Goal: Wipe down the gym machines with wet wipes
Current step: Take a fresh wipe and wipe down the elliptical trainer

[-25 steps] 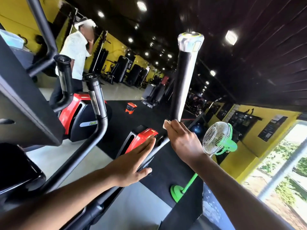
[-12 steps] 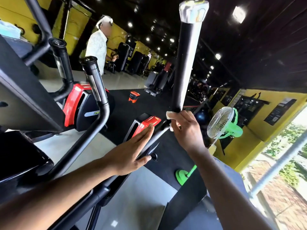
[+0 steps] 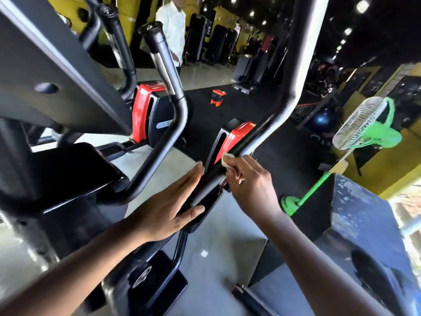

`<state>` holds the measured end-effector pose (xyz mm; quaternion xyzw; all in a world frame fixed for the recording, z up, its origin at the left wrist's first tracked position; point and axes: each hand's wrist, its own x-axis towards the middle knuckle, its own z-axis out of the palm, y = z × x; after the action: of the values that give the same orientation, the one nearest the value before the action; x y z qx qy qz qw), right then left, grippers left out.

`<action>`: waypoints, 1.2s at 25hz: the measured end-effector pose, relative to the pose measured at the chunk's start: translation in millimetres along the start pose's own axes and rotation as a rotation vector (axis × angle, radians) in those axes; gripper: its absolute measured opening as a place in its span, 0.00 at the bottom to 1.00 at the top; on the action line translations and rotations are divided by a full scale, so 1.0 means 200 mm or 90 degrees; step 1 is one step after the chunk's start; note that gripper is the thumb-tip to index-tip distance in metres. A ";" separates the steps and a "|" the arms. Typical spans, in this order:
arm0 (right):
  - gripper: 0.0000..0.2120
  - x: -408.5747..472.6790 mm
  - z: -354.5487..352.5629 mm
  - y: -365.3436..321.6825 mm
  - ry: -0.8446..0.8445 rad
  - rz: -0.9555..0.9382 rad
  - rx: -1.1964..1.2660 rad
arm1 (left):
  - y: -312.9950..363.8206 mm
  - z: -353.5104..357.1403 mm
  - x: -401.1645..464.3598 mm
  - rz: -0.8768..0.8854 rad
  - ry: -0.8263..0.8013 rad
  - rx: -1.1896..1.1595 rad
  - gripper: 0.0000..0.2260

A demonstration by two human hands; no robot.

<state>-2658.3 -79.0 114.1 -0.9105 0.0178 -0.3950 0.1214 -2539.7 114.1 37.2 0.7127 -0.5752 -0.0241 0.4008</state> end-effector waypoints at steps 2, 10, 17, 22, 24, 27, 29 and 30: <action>0.10 -0.12 0.12 -0.09 -0.024 -0.010 0.024 | -0.04 0.02 -0.16 -0.050 0.029 -0.027 0.38; 0.10 -0.28 0.25 -0.24 -0.102 0.106 0.248 | -0.08 0.06 -0.42 -0.093 0.107 0.065 0.38; 0.07 -0.37 0.14 -0.04 -0.194 0.377 0.347 | 0.03 0.15 -0.44 0.021 0.169 0.170 0.36; 0.18 -0.20 0.36 -0.13 -0.157 0.588 0.712 | 0.06 0.14 -0.39 -0.063 0.196 0.137 0.36; 0.22 -0.16 0.44 -0.14 -0.191 0.654 0.855 | 0.06 0.13 -0.35 -0.082 0.180 0.133 0.37; 0.21 -0.17 0.50 -0.10 -0.248 0.657 0.990 | 0.06 0.14 -0.34 -0.080 0.190 0.164 0.37; 0.21 -0.19 0.49 -0.02 -0.231 0.632 1.059 | 0.09 0.16 -0.34 -0.076 0.211 0.192 0.36; 0.19 -0.21 0.47 0.04 -0.196 0.615 1.089 | 0.13 0.18 -0.35 -0.051 0.229 0.230 0.35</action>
<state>-2618.2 -62.8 21.0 -0.4527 0.0796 -0.0606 0.8860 -2602.2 151.9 -1.4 0.7876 -0.4610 0.1903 0.3618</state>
